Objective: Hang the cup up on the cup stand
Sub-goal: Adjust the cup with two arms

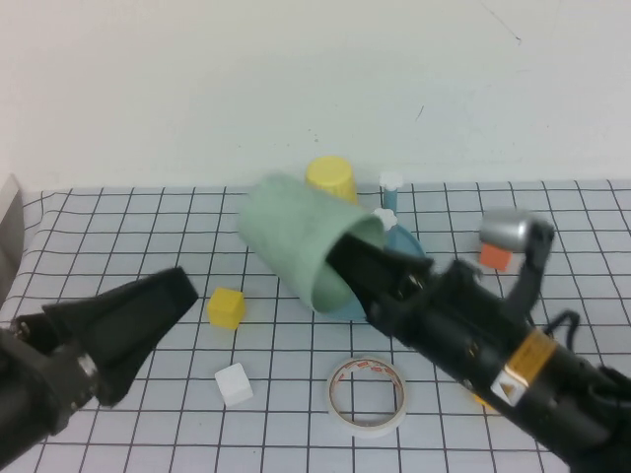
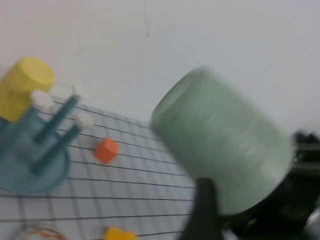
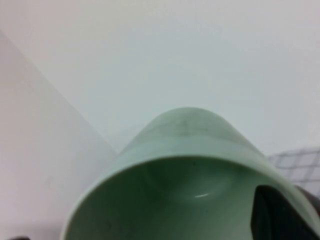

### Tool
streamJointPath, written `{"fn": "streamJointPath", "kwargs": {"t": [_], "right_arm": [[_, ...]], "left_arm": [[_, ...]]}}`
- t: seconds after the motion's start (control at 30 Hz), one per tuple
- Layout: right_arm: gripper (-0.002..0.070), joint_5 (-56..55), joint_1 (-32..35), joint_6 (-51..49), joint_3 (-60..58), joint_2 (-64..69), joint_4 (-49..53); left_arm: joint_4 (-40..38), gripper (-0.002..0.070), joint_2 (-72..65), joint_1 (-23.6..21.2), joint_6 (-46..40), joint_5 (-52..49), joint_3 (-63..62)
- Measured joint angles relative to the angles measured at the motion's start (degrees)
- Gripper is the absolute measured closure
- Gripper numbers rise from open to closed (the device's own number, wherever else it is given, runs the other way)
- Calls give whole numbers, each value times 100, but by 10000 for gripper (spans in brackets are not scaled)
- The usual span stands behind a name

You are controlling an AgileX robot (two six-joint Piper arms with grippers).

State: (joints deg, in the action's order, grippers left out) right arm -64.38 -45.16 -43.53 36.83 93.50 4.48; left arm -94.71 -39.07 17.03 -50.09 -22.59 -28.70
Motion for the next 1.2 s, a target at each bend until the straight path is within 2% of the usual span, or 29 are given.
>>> {"fn": "streamJointPath", "kwargs": {"t": [0.07, 0.1, 0.2, 0.4, 0.5, 0.8, 1.2], "right_arm": [[660, 1, 0, 52, -211, 0, -35], [660, -10, 0, 165, -273, 0, -35], [660, -23, 0, 696, -308, 0, 158], [660, -46, 0, 1434, -297, 5, 338], [660, -46, 0, 1646, -171, 14, 675], [660, 216, 9, 1903, 375, 93, 1981], [659, -53, 54, 2045, 460, 207, 1842]], "left_arm": [[-153, 103, 0, 0, 488, -9, 0], [-194, 66, 0, 0, 800, 23, 0], [-263, 21, -31, 0, 1580, 47, 0], [-292, 4, -451, 0, 2719, -66, 0], [-302, 4, -769, 0, 2934, -281, 0], [-442, 6, -1500, 0, 2911, -1050, -71], [-211, 15, -1571, 14, 2353, -767, -540]]}}
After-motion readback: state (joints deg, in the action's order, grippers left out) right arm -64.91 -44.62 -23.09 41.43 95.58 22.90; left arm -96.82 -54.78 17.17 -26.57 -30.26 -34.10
